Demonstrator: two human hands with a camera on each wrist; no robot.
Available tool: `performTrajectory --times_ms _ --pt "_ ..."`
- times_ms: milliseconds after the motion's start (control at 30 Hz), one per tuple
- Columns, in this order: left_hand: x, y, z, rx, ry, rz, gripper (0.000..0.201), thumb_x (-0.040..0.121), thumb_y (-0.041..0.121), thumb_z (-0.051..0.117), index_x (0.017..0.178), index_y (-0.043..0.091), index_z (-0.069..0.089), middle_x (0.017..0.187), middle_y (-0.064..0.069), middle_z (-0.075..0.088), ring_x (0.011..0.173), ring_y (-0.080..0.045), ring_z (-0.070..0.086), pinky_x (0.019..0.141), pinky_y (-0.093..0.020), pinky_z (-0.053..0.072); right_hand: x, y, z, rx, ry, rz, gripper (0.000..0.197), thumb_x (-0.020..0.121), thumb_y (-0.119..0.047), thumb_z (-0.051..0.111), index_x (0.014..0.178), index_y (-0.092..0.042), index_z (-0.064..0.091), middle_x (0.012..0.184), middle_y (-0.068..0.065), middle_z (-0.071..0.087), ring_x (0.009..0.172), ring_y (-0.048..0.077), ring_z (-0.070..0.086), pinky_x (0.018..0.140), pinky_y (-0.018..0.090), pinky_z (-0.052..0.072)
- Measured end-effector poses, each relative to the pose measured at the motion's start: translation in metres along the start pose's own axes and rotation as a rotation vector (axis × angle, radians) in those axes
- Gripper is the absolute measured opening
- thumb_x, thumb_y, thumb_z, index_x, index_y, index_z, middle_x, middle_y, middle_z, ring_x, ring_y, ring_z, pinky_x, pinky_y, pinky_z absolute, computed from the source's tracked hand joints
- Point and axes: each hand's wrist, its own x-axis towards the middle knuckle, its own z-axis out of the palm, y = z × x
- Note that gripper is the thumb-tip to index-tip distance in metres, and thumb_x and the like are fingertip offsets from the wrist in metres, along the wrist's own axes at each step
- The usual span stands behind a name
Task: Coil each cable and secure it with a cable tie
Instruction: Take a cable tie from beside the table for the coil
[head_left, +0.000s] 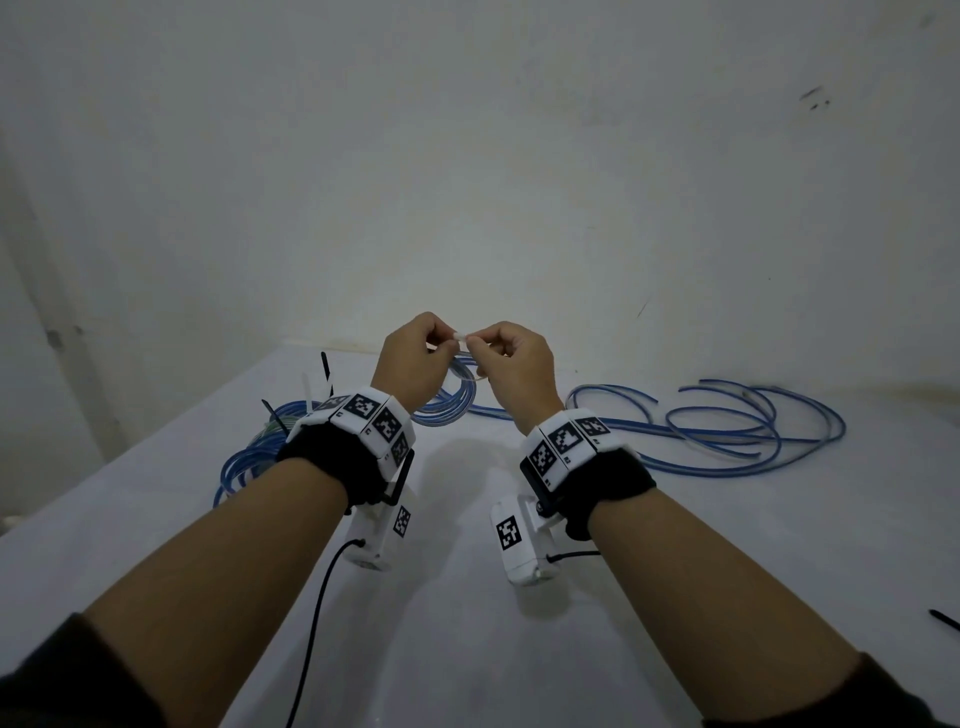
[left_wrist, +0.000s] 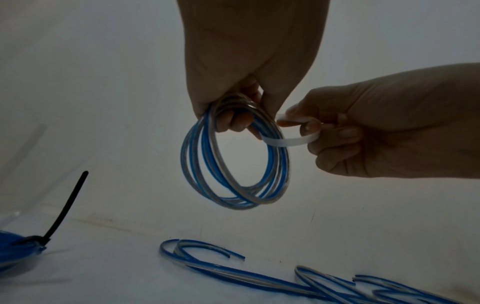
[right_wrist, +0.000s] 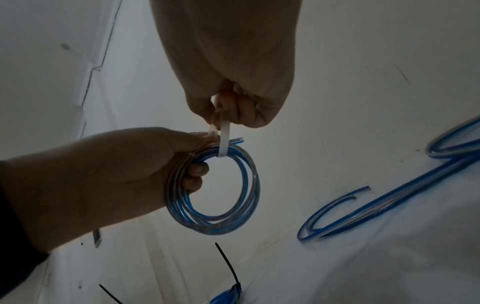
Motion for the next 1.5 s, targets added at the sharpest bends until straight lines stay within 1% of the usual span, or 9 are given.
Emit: performTrajectory --times_ms 133,267,400,667,867,1033,1133,1267,1500 --pt "-0.001 0.004 0.001 0.023 -0.034 -0.003 0.007 0.088 0.008 0.058 0.092 0.004 0.063 0.085 -0.001 0.061 0.077 -0.016 0.057 0.067 -0.017 0.041 0.001 0.004 -0.003 -0.001 0.001 -0.006 0.009 0.083 -0.013 0.065 0.079 -0.006 0.069 0.068 0.008 0.065 0.058 0.015 0.057 0.059 0.023 0.048" --pt "-0.003 0.004 0.003 0.043 -0.039 -0.006 0.008 0.088 0.008 0.059 0.091 0.003 0.065 0.085 -0.001 0.062 0.074 -0.013 0.056 0.06 -0.005 0.038 0.001 0.011 -0.003 -0.027 -0.014 -0.006 0.005 0.085 -0.014 0.065 0.084 -0.009 0.066 0.068 0.002 0.063 0.061 0.014 0.059 0.059 0.021 0.047" --pt "-0.004 0.003 0.006 0.018 -0.064 -0.044 0.01 0.087 0.012 0.061 0.091 0.004 0.067 0.088 -0.005 0.066 0.08 -0.015 0.06 0.073 -0.021 0.044 0.003 0.012 -0.009 -0.013 -0.08 0.047 0.017 0.088 -0.014 0.063 0.102 -0.006 0.062 0.059 0.002 0.056 0.05 0.007 0.055 0.054 0.022 0.044" --pt "-0.004 0.013 0.012 -0.076 -0.1 -0.039 0.011 0.087 0.014 0.063 0.084 0.006 0.069 0.082 -0.01 0.07 0.08 -0.022 0.067 0.079 -0.033 0.053 0.003 0.001 -0.018 0.129 -0.163 0.127 0.014 0.09 -0.01 0.059 0.1 0.0 0.061 0.058 0.009 0.056 0.036 0.006 0.047 0.041 0.016 0.038" --pt "-0.005 0.016 0.015 0.021 -0.139 0.011 0.011 0.088 0.012 0.06 0.079 0.011 0.066 0.079 -0.006 0.068 0.075 -0.018 0.061 0.071 -0.025 0.045 0.003 0.0 -0.029 0.175 -0.249 0.266 0.017 0.092 -0.016 0.059 0.095 0.0 0.063 0.06 0.008 0.056 0.039 0.008 0.049 0.044 0.02 0.04" --pt "-0.004 0.019 0.019 0.025 -0.172 0.0 0.006 0.085 0.011 0.063 0.08 0.011 0.067 0.081 -0.004 0.068 0.082 -0.02 0.065 0.079 -0.028 0.051 0.007 0.003 -0.032 0.279 -0.135 0.371 0.013 0.092 -0.01 0.055 0.087 -0.004 0.065 0.066 0.006 0.055 0.038 0.008 0.04 0.041 0.016 0.034" --pt "-0.007 0.02 0.021 0.018 -0.204 0.024 0.009 0.087 0.01 0.061 0.079 0.013 0.063 0.079 -0.003 0.066 0.079 -0.019 0.065 0.074 -0.026 0.051 0.012 0.003 -0.033 0.275 -0.116 0.443 0.013 0.089 -0.004 0.057 0.077 -0.006 0.064 0.065 0.005 0.055 0.043 0.009 0.038 0.042 0.018 0.03" --pt "-0.013 0.023 0.019 0.044 -0.281 0.13 0.012 0.09 0.009 0.056 0.079 0.014 0.058 0.078 0.003 0.059 0.068 -0.003 0.053 0.061 -0.011 0.039 0.021 0.003 -0.034 0.199 -0.003 0.524 0.014 0.088 -0.006 0.059 0.074 -0.006 0.06 0.059 0.005 0.043 0.048 0.013 0.034 0.043 0.022 0.026" --pt "-0.015 0.025 0.016 -0.021 -0.419 0.144 0.023 0.092 0.008 0.052 0.075 0.024 0.055 0.076 0.006 0.061 0.071 -0.011 0.052 0.066 -0.017 0.041 0.023 0.01 -0.039 0.165 0.104 0.536 0.022 0.09 -0.013 0.055 0.069 -0.011 0.06 0.061 0.005 0.045 0.053 0.017 0.04 0.05 0.028 0.032"
